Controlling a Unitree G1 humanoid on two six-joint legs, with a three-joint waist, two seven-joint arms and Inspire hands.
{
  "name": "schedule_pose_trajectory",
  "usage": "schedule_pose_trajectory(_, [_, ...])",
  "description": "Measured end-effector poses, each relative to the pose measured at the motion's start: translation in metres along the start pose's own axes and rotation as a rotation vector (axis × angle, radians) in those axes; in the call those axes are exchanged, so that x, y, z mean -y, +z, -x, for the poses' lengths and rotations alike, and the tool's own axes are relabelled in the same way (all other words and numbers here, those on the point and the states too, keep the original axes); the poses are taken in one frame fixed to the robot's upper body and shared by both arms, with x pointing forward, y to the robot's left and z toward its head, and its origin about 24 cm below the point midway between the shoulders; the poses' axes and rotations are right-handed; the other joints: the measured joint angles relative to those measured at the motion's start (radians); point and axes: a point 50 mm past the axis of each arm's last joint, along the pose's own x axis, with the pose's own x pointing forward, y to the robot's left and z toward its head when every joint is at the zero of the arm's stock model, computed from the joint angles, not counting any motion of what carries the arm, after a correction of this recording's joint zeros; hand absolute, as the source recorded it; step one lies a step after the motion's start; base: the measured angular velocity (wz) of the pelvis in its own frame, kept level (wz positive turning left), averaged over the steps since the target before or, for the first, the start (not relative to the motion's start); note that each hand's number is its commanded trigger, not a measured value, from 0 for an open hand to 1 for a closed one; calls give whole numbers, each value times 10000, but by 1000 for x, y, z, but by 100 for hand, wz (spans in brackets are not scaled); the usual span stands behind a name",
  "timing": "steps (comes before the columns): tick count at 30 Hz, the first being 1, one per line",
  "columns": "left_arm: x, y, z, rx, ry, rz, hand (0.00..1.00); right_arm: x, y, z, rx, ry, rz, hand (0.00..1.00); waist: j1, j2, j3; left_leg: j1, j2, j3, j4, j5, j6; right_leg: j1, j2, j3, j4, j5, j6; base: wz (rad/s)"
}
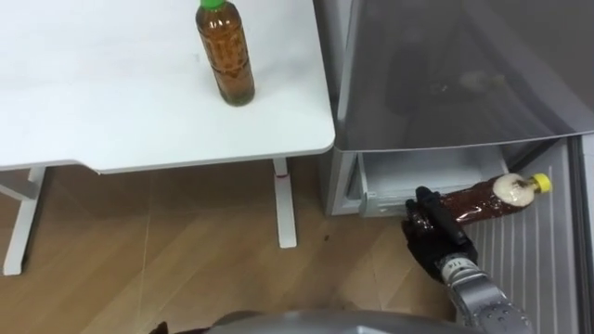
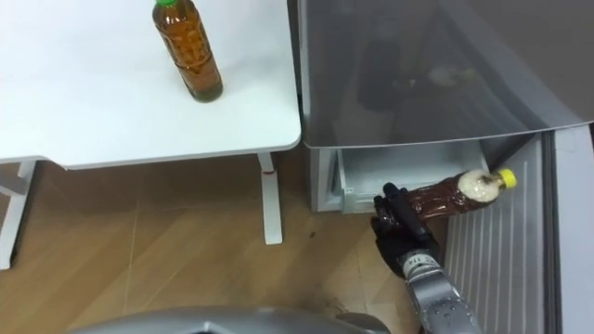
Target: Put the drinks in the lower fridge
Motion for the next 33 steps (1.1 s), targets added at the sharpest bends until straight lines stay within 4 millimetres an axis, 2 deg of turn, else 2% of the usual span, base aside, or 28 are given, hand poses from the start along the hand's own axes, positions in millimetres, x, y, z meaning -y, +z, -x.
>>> schedule_pose_trajectory(7, [-3, -13, 2, -639, 74, -23, 0, 5, -1, 0, -23, -186, -487, 100, 31, -25, -41, 36, -7, -81, 32, 2, -2, 89, -4, -107, -140, -2, -1, 5])
schedule_pose_trajectory(17, [-7, -24, 4, -1297, -197, -500, 0, 1, 1, -4, -13, -159, -875, 100, 19, -11, -40, -104, -7, -87, 120, 1, -4, 12, -5, -102, -124, -23, -13, 0])
schedule_pose_trajectory(20, [-5, -20, 3, -1279, -298, -1334, 0, -11, 6, -12, 54, 73, -1029, 100, -6, 80, -49, -453, -1, -156, 308, 1, -3, -257, 1, -117, -104, -4, -32, 7])
schedule_pose_trajectory(23, [0, -16, 2, -1196, -535, -1985, 0, -24, 12, -20, 197, 264, -951, 100, -1, 222, -96, -910, -1, -278, 419, 9, 1, -551, 18, -149, -64, 73, -45, 9])
schedule_pose_trajectory(25, [2, -11, 1, -1115, -584, -2090, 0, -34, 15, -26, 232, 390, -926, 100, 4, 268, -67, -1115, 2, -316, 508, 35, -9, -783, 19, -152, 55, 93, -64, 5])
schedule_pose_trajectory(29, [4, -6, 0, -1031, -624, -2230, 0, -49, 20, -32, 288, 665, -932, 100, 8, 254, -67, -1602, -13, -419, 575, 71, -6, -1193, 5, -249, 81, 109, -86, 8])
schedule_pose_trajectory(31, [6, 5, -2, -846, -647, -2478, 0, -64, 25, -41, 329, 724, -913, 100, -27, 168, 0, -1941, -10, -478, 575, 166, -19, -1557, -19, -373, 220, 133, -119, 12])
schedule_pose_trajectory(33, [9, 14, -4, -654, -719, -2661, 0, -74, 32, -45, 501, 813, -1113, 100, 30, 139, 25, -2209, -10, -520, 580, 219, -28, -1806, -17, -398, 228, 167, -151, 8])
